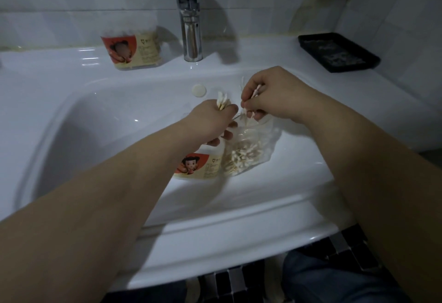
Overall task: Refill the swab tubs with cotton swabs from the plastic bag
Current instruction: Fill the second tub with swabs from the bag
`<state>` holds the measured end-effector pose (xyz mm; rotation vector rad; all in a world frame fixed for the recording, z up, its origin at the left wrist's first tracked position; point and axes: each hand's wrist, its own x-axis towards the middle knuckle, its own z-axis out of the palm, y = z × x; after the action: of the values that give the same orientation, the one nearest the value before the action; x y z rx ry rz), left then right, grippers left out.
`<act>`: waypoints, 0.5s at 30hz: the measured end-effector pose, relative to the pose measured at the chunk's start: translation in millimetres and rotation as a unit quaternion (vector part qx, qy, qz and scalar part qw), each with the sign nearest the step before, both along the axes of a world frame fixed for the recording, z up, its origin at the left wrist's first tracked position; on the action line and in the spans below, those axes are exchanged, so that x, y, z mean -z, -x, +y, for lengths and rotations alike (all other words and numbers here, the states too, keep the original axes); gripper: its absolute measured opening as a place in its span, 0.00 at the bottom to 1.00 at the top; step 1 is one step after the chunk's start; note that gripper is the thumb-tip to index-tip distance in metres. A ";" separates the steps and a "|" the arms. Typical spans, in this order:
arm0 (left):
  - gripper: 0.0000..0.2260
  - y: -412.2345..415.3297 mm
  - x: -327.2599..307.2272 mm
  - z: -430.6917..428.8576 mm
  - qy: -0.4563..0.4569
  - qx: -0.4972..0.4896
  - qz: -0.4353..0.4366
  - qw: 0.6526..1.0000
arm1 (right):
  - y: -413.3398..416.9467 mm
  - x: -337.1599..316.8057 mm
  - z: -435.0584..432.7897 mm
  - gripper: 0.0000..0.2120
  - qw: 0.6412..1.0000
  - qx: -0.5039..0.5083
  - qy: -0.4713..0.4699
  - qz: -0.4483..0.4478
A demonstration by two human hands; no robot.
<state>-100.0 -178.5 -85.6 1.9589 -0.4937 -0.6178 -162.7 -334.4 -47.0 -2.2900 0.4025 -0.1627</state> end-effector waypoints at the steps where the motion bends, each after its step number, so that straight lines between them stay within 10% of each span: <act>1: 0.10 0.8 0.1 -0.2 -0.001 0.005 0.002 1.000 | -0.2 -0.3 -0.8 0.06 1.000 0.001 -0.005 -0.007; 15: 0.05 3.6 -3.3 0.2 0.036 0.068 -0.066 0.995 | -3.9 3.2 -5.3 0.08 0.996 -0.015 -0.075 -0.046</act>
<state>-103.6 -178.2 -82.3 1.9170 -0.7278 -0.5496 -158.9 -339.6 -50.2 -2.1307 0.3224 -0.2140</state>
